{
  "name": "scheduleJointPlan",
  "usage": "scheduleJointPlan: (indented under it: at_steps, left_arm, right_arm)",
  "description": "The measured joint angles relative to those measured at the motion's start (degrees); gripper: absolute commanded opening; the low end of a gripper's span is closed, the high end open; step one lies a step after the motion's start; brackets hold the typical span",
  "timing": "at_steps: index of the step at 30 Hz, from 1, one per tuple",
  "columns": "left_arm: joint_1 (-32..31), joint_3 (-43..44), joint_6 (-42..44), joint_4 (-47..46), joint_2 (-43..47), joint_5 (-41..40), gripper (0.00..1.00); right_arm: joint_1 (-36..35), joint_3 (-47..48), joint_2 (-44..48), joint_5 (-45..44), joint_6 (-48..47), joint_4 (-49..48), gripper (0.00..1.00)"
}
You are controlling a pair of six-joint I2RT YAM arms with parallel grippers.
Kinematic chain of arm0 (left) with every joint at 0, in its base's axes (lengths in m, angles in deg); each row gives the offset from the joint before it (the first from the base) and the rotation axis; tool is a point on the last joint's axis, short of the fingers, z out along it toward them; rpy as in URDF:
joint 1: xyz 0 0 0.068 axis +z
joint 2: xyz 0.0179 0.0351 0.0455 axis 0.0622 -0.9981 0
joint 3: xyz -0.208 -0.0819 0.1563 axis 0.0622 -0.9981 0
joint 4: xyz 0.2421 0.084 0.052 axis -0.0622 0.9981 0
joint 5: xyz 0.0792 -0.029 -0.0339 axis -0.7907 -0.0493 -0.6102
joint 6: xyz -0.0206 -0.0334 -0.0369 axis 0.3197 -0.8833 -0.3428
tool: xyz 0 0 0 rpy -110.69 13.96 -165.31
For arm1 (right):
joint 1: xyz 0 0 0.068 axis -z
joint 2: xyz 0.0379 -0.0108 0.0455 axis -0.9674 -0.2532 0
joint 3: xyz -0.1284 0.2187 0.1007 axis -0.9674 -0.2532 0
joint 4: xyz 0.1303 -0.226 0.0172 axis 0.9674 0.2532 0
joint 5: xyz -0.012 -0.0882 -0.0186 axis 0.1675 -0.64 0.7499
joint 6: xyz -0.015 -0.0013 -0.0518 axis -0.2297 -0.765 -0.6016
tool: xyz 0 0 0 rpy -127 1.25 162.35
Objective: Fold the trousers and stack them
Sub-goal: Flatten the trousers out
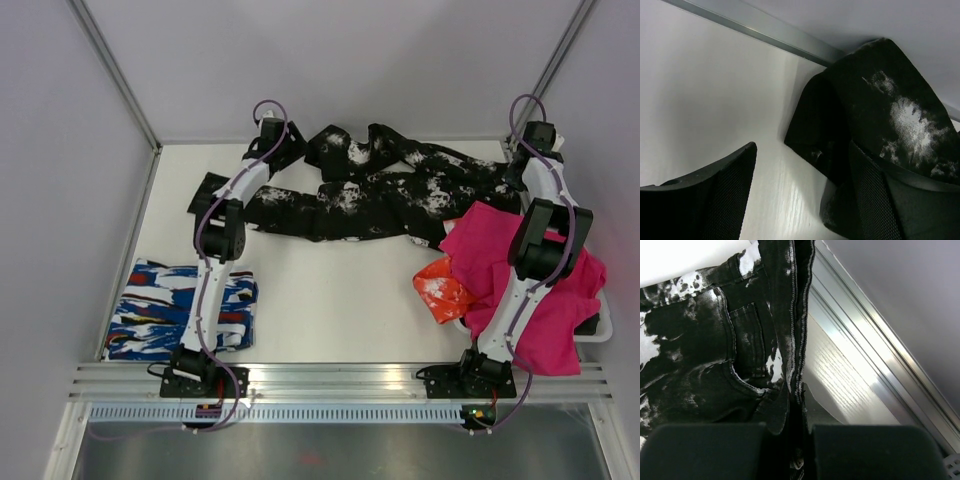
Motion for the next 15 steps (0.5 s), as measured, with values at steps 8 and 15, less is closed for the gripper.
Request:
scheduleJointPlan:
  at_steps: [8,15]
  left_arm:
    - [-1.75,5.53,0.20,0.09,-5.07,-1.70,0.81]
    - [-0.98,9.86,-7.65,-0.37,-8.13,-1.09,0.88]
  right_arm:
    - [0.04,0.50,-0.44,0.11,0.00,0.72,0.00]
    - [0.04,3.65,-1.46,0.39,0.07,2.73,0.00]
